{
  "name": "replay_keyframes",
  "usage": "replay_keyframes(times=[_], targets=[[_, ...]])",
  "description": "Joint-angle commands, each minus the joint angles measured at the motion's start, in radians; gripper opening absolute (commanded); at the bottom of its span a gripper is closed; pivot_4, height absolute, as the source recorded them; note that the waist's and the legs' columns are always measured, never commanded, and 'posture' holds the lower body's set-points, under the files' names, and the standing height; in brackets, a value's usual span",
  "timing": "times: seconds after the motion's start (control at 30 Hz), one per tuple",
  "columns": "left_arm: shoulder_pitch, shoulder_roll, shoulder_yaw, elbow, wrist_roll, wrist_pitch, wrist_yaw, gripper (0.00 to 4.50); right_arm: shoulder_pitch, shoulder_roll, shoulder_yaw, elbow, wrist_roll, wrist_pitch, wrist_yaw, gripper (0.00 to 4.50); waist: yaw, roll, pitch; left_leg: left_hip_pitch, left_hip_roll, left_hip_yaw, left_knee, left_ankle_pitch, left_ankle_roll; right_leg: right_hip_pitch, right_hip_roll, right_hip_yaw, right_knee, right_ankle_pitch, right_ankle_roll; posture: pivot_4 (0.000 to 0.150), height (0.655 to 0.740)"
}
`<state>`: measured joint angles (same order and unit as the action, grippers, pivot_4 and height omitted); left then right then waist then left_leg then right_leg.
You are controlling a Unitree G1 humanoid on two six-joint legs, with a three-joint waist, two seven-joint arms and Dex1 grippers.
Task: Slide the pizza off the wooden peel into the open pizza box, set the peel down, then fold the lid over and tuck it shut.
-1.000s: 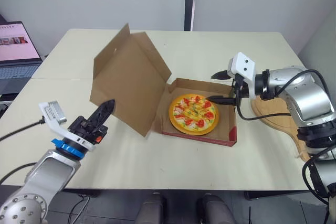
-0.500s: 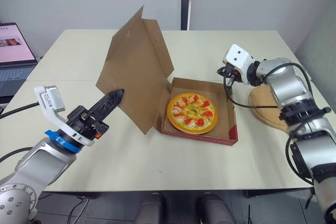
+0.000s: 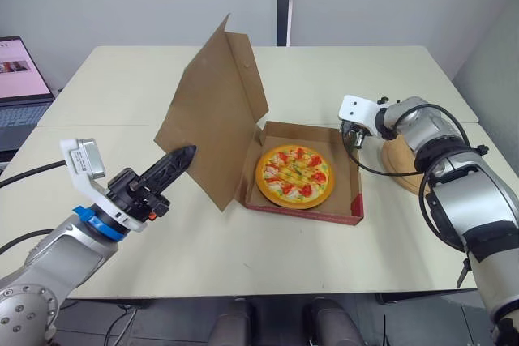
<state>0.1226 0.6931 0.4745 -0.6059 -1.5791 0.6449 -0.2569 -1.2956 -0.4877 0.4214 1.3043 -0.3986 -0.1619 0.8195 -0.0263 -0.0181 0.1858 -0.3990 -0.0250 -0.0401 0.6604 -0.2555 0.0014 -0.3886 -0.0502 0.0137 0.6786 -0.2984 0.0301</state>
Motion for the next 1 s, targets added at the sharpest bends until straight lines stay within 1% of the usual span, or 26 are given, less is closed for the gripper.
replay_keyframes(times=[0.03,0.23,0.43,0.53,0.6,0.7,0.73,0.87,0.93,1.0], targets=[[-0.003,0.014,0.030,0.015,0.033,-0.009,-0.035,0.00,-0.018,-0.017,-0.005,0.009,-0.011,-0.030,0.105,0.04,0.000,0.000,0.000,0.000,0.000,0.000,0.000,0.000,0.000,0.000,0.000,0.000,0.000,0.000,0.000,0.150,0.7400],[-0.056,0.032,0.026,0.111,0.130,-0.012,-0.100,0.00,-0.004,-0.042,-0.019,-0.008,-0.001,-0.068,0.300,0.04,0.000,0.000,0.000,0.000,0.000,-0.001,0.000,-0.001,0.001,0.000,0.000,-0.001,0.000,0.000,0.000,0.150,0.7400],[-0.226,0.066,-0.029,0.275,0.271,0.000,-0.199,0.00,0.046,-0.074,-0.048,-0.111,0.053,-0.090,0.512,0.04,0.001,0.000,0.000,0.000,0.000,-0.002,0.000,-0.001,0.001,0.001,0.000,-0.002,0.000,0.000,0.000,0.150,0.7400],[-0.338,0.069,-0.084,0.347,0.337,0.013,-0.252,0.00,0.146,-0.111,-0.083,-0.314,0.129,-0.029,0.615,0.04,0.004,0.000,0.000,0.000,0.000,-0.002,0.000,-0.001,0.001,0.001,0.000,-0.002,0.000,0.000,0.000,0.150,0.7400],[-0.386,0.066,-0.106,0.380,0.368,0.024,-0.279,0.00,0.206,-0.130,-0.097,-0.440,0.161,0.030,0.646,0.04,0.002,0.000,0.000,0.000,0.000,-0.003,0.000,-0.001,0.001,0.001,0.000,-0.004,0.000,0.000,0.000,0.150,0.7400],[-0.492,0.063,-0.157,0.452,0.422,0.043,-0.339,0.00,0.344,-0.169,-0.132,-0.719,0.225,0.175,0.673,0.04,0.003,0.000,0.000,-0.001,0.000,-0.004,0.000,-0.001,0.001,0.000,-0.001,-0.004,0.001,0.000,0.000,0.150,0.7400],[-0.521,0.062,-0.169,0.474,0.437,0.049,-0.358,0.00,0.379,-0.179,-0.141,-0.794,0.241,0.219,0.674,0.04,0.003,0.000,0.000,-0.001,0.000,-0.004,0.000,-0.001,0.001,0.000,-0.001,-0.005,0.001,0.000,0.000,0.150,0.7400],[-0.675,0.046,-0.241,0.633,0.532,0.047,-0.472,0.00,0.574,-0.212,-0.194,-1.205,0.330,0.474,0.647,0.04,0.014,0.000,0.000,-0.002,0.000,-0.007,0.001,-0.001,0.000,0.000,-0.001,-0.008,0.001,0.000,0.000,0.150,0.7400],[-0.714,0.038,-0.253,0.687,0.573,0.040,-0.514,0.00,0.636,-0.214,-0.210,-1.332,0.357,0.559,0.614,0.04,0.017,0.000,0.000,-0.002,0.000,-0.007,0.001,0.000,0.000,0.000,-0.001,-0.008,0.001,0.000,0.000,0.150,0.7400],[-0.741,0.029,-0.258,0.727,0.609,0.036,-0.546,0.00,0.686,-0.211,-0.222,-1.411,0.372,0.608,0.565,0.04,0.016,0.000,0.000,-0.002,0.000,-0.006,0.001,0.000,0.000,0.000,-0.001,-0.007,0.001,0.000,0.000,0.150,0.7400]])
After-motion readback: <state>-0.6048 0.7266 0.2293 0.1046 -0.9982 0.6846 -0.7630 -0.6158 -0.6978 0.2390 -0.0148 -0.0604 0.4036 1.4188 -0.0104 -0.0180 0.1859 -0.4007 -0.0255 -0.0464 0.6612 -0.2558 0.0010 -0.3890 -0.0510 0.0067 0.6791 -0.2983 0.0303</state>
